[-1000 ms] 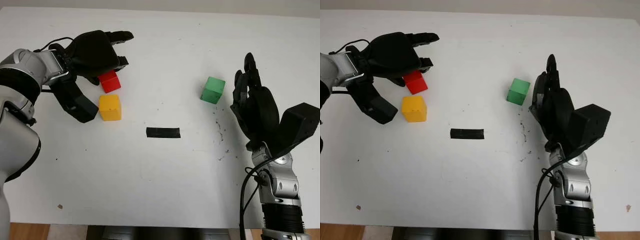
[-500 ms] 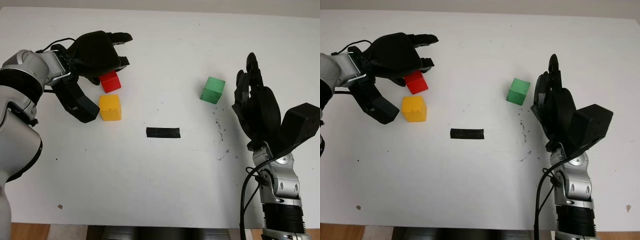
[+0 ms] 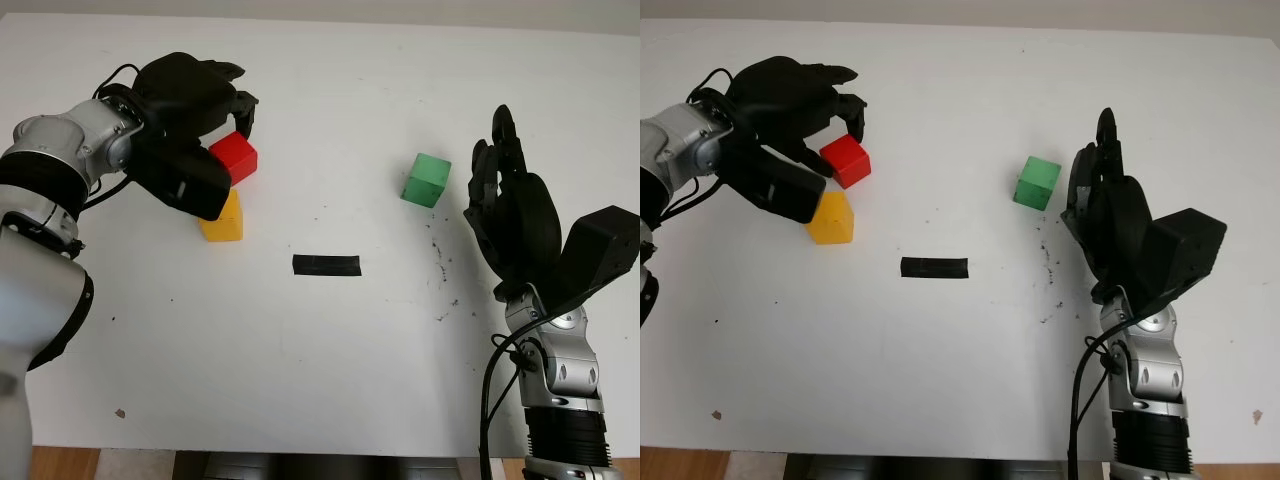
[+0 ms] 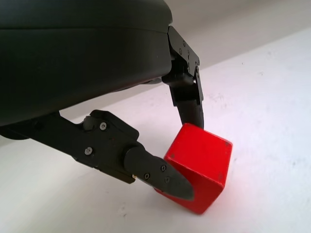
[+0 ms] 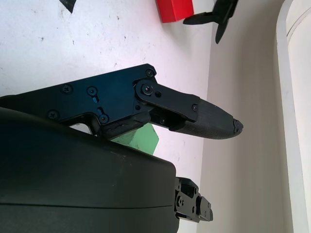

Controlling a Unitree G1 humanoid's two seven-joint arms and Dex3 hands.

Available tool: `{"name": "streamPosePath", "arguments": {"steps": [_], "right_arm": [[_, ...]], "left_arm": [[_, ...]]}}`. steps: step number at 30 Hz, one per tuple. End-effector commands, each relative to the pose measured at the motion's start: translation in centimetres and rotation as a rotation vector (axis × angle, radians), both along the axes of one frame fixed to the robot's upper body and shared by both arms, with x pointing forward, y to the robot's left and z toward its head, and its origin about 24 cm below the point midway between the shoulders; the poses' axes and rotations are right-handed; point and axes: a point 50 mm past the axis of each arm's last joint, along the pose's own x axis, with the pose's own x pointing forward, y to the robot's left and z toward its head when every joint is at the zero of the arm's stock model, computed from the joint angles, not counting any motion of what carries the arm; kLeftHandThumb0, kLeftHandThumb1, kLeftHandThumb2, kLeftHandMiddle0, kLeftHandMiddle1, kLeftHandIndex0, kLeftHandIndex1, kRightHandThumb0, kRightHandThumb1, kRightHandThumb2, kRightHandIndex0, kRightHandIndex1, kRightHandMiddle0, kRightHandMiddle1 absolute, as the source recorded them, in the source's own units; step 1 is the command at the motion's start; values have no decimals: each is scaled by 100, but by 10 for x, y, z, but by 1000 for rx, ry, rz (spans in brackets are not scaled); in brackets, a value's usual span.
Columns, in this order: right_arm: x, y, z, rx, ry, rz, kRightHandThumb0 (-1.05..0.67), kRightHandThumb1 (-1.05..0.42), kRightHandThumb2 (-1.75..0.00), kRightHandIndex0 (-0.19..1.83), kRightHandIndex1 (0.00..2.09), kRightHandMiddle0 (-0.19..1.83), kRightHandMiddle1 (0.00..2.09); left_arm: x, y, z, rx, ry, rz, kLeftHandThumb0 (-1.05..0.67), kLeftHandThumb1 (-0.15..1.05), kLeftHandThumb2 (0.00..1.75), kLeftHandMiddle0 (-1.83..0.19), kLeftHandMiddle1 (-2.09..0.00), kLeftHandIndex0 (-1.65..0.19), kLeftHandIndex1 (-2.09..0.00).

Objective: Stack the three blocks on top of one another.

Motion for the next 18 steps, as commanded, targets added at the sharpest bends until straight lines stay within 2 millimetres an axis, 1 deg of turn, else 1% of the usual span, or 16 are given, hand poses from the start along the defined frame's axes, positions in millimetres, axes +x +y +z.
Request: {"name": "streamPosePath", "arguments": {"steps": [1,9,13,15,18], "right_arm": [[-3,-1,0,-1,-1,1,-69,-105,-70,-19,0,-19,0],[-4,-1,-2,-3,-2,4,-68,-105,-72,-19,0,-19,0],[-5,0,-3,15,0,1,-68,-105,-70,-19,0,-19,0],[-5,0,-3,8,-1,2,-69,-105,-70,-19,0,-19,0],[-4,1,-3,6,-2,5,-69,-105,-71,-19,0,-19,0]], "left_arm": [[-1,3,7,-46,0,12,-40,99,6,-17,-5,-36,-132],[-3,9,12,-103,23,29,-40,100,6,-17,-5,-32,-135],[-5,10,17,-182,25,13,-38,101,6,-17,-6,-29,-140],[-5,10,20,-217,21,6,-38,101,6,-18,-6,-30,-134],[-6,10,23,-284,26,-13,-37,100,5,-18,-6,-31,-133]]}}
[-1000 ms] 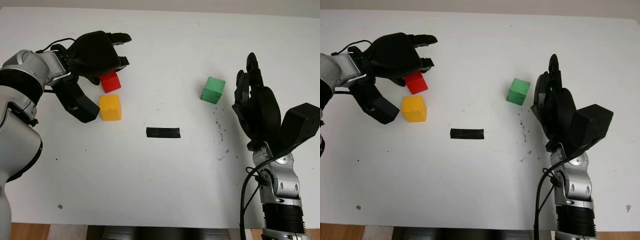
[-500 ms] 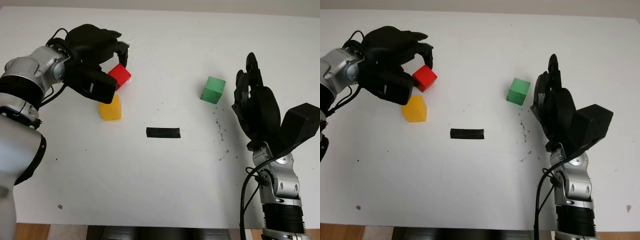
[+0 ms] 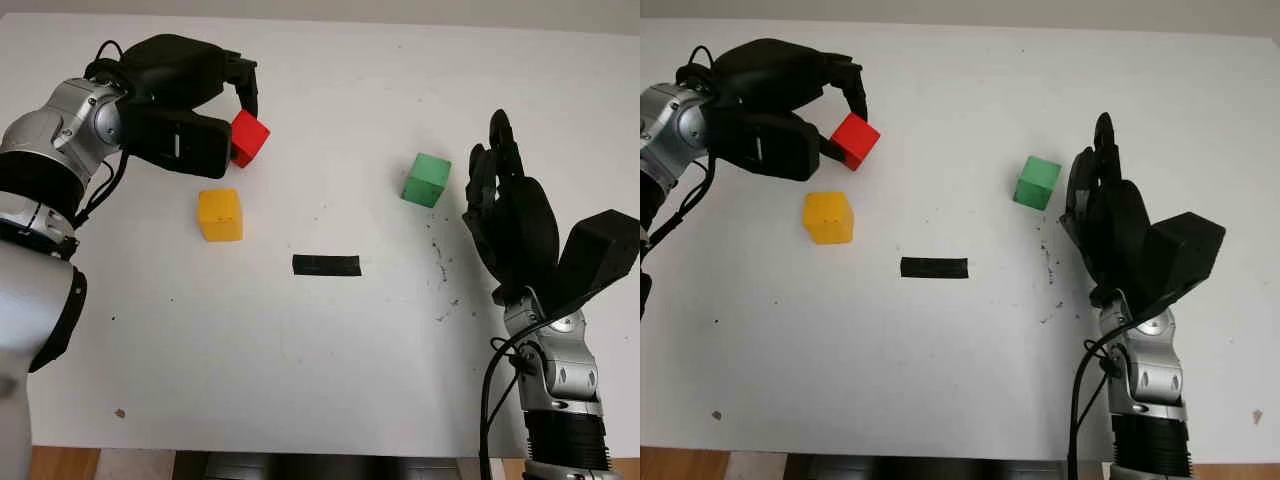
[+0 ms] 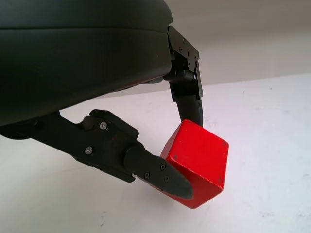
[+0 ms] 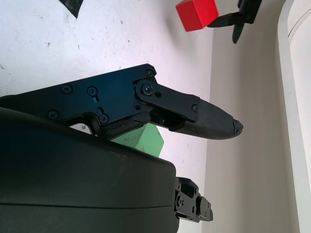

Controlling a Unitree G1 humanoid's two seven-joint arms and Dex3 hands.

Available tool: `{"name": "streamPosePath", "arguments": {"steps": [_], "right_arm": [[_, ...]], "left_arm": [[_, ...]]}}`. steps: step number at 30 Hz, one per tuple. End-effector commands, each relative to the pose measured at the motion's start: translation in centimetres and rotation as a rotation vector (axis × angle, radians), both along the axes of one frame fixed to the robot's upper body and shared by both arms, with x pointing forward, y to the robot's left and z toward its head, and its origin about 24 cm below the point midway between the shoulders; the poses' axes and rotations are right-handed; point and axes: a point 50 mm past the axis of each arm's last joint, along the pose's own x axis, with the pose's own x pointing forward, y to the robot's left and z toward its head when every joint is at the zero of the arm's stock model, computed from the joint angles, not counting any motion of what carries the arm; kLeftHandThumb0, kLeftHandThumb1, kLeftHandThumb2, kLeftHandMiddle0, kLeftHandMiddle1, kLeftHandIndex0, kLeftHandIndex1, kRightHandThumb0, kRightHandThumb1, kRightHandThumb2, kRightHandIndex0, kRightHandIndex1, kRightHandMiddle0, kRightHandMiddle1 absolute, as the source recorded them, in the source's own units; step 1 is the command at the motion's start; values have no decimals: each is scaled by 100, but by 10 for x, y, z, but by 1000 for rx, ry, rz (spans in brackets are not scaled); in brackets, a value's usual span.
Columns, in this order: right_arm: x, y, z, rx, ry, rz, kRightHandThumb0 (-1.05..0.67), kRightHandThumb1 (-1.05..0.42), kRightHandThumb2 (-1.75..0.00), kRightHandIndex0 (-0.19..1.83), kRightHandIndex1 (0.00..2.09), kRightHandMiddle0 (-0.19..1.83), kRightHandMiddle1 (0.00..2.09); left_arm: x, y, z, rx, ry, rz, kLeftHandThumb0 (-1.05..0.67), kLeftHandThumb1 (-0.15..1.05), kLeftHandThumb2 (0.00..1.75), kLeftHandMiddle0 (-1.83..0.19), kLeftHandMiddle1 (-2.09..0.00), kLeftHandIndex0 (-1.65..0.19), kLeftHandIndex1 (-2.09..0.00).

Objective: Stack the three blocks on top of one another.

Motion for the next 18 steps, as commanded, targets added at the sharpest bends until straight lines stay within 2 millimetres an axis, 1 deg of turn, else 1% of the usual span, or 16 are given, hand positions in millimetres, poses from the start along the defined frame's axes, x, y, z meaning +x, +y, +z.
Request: {"name": "streamPosePath", "arguments": {"steps": [1,3,6,9,13,16,18], "right_arm": [[-2,0,2,-6,-16,-1,-69,-105,-71,-19,0,-19,0],[-2,1,2,-6,-16,3,-69,-105,-72,-19,0,-19,0],[-3,2,3,-4,-17,-5,-69,-105,-72,-19,0,-19,0],[-2,4,4,-6,-18,-12,-69,-105,-71,-19,0,-19,0],[-1,6,5,-3,-22,-16,-68,-105,-71,-19,0,-19,0],[-1,7,6,-3,-27,-13,-69,-105,-71,-19,0,-19,0],[-1,7,6,-5,-28,-7,-69,-105,-71,-19,0,-19,0]], "left_arm": [[-3,5,3,-105,13,-18,-37,100,5,-19,-6,-31,-133],[-5,4,4,-241,57,-73,-42,100,5,-17,-5,-30,-147],[-10,2,1,-370,108,-161,-49,102,6,-16,-5,-26,-152],[-18,-6,-9,-458,131,-240,-52,102,6,-19,-6,-26,-154],[-35,-22,-22,-495,135,-321,-49,103,6,-20,-6,-22,-164],[-49,-31,-35,-448,105,-366,-47,104,6,-16,-4,-19,-173],[-56,-36,-43,-438,100,-387,-44,102,5,-13,-3,-19,-176]]}}
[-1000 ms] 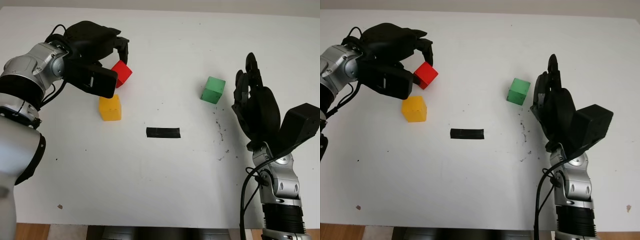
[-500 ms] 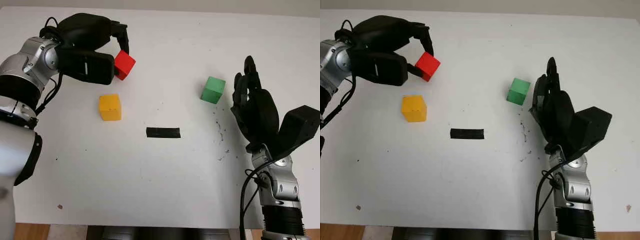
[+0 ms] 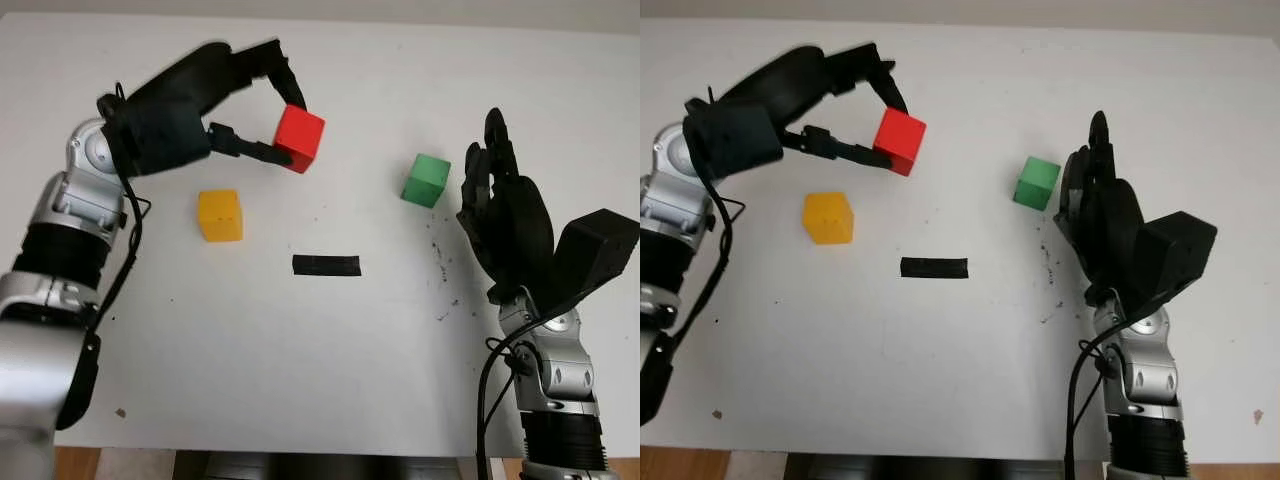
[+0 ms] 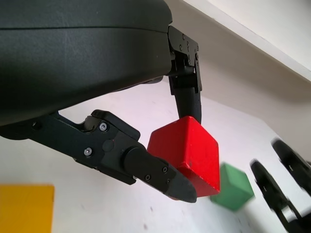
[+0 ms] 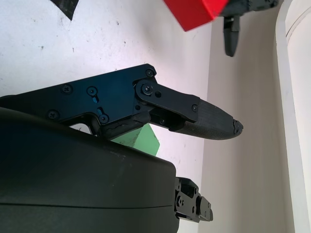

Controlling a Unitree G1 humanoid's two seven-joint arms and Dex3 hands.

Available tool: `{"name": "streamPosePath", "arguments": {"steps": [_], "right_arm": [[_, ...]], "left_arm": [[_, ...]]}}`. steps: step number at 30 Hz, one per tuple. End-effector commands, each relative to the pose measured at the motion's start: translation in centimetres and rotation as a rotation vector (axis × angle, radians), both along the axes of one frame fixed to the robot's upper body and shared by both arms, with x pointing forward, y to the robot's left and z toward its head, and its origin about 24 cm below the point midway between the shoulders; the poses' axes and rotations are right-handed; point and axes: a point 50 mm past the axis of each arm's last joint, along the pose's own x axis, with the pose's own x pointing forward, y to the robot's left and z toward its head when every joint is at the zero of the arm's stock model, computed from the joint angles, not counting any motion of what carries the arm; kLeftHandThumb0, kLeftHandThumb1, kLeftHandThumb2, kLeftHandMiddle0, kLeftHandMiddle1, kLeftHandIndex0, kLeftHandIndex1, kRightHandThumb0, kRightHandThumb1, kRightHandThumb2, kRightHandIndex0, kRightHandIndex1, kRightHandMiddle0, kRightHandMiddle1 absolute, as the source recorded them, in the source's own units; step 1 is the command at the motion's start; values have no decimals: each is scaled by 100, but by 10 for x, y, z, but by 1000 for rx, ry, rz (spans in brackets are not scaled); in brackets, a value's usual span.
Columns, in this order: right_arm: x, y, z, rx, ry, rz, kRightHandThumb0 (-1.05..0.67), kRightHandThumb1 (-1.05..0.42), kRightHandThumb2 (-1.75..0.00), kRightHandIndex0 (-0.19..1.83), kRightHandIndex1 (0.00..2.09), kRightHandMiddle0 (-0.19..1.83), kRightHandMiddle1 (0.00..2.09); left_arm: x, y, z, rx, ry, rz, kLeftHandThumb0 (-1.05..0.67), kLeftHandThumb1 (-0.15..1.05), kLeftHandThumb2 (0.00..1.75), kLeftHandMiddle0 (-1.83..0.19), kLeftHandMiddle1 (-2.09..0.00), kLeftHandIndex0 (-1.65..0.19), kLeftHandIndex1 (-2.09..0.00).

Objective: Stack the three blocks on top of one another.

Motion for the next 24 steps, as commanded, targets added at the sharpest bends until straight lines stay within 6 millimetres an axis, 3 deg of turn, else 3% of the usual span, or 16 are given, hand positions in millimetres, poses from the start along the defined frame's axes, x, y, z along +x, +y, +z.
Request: {"name": "streamPosePath", "arguments": {"steps": [1,12,24], "right_arm": [[-2,2,3,-2,-18,6,-69,-105,-71,-19,0,-19,0],[-6,3,5,-3,-5,-15,-69,-105,-71,-19,0,-19,0],[-8,4,3,-2,-1,-3,-70,-105,-70,-19,0,-19,0]], "left_arm": [[-9,-5,-4,-4,-33,-23,-43,102,5,-12,-3,-20,-177],[-45,-18,-44,32,-150,-33,-41,104,6,-9,-5,-13,-189],[-58,-26,-76,51,-255,78,-34,105,6,-6,-5,-6,-189]]}}
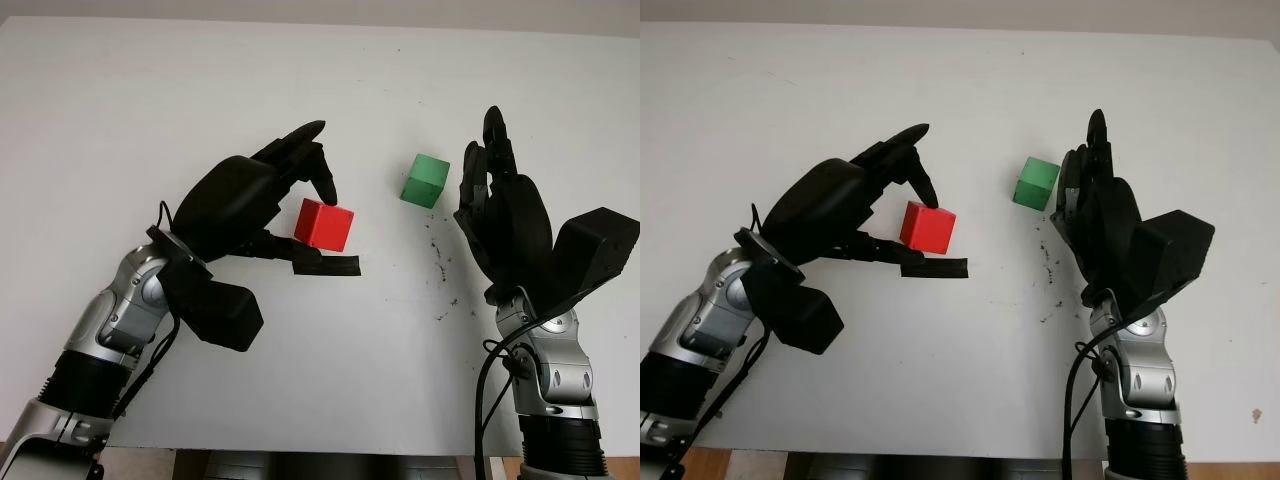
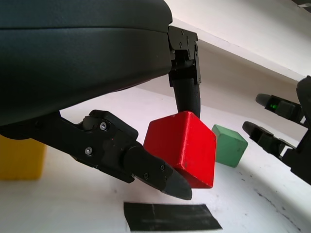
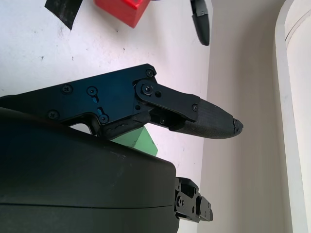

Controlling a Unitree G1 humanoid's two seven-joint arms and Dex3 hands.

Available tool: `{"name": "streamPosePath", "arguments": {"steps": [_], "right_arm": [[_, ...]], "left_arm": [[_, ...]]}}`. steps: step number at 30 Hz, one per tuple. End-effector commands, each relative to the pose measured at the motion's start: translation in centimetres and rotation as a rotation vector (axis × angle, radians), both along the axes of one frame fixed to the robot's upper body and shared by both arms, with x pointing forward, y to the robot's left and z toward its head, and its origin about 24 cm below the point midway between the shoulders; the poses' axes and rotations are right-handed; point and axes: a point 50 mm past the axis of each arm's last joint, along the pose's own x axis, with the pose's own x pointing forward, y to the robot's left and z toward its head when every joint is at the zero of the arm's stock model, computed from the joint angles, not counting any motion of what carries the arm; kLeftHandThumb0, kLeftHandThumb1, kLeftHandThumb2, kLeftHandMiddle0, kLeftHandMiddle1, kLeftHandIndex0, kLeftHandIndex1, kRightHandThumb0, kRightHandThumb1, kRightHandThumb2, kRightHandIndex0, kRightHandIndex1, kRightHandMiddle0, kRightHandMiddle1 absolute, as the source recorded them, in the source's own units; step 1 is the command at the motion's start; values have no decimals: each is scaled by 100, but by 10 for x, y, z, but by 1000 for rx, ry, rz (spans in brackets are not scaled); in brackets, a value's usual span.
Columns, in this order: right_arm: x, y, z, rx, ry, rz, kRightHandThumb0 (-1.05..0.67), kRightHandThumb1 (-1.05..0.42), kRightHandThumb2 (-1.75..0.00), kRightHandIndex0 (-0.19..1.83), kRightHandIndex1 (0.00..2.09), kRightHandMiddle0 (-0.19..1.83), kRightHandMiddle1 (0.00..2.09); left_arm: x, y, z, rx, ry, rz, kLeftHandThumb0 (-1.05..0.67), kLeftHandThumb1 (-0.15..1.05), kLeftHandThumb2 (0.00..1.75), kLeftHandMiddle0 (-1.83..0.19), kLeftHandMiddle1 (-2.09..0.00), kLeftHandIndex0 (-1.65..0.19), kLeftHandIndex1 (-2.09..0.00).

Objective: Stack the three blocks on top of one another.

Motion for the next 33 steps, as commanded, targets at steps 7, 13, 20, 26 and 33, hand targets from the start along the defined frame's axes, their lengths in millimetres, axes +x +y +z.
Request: {"name": "streamPosePath", "arguments": {"steps": [7,13,20,26,33], "right_arm": [[-5,-2,2,-4,-7,-14,-70,-105,-69,-19,0,-19,0],[-6,-1,3,3,-8,-16,-69,-105,-68,-19,0,-19,0],[-8,-2,4,-4,-3,-13,-70,-105,-70,-19,0,-19,0],[-8,-2,4,-9,-3,-16,-71,-105,-69,-19,0,-19,0],[-7,0,2,-5,-1,-12,-68,-105,-71,-19,0,-19,0]], "left_arm": [[-6,-3,-14,-66,43,108,-33,105,13,-2,-4,1,-182],[-6,-10,-22,-84,75,134,-36,105,17,-1,-5,6,-194],[-9,-16,-26,-106,160,173,-39,105,22,0,-5,5,-196],[-16,-17,-20,-147,179,137,-42,105,24,0,-5,7,-203],[-21,-16,-8,-237,212,74,-44,105,24,-2,-6,9,-209]]}}
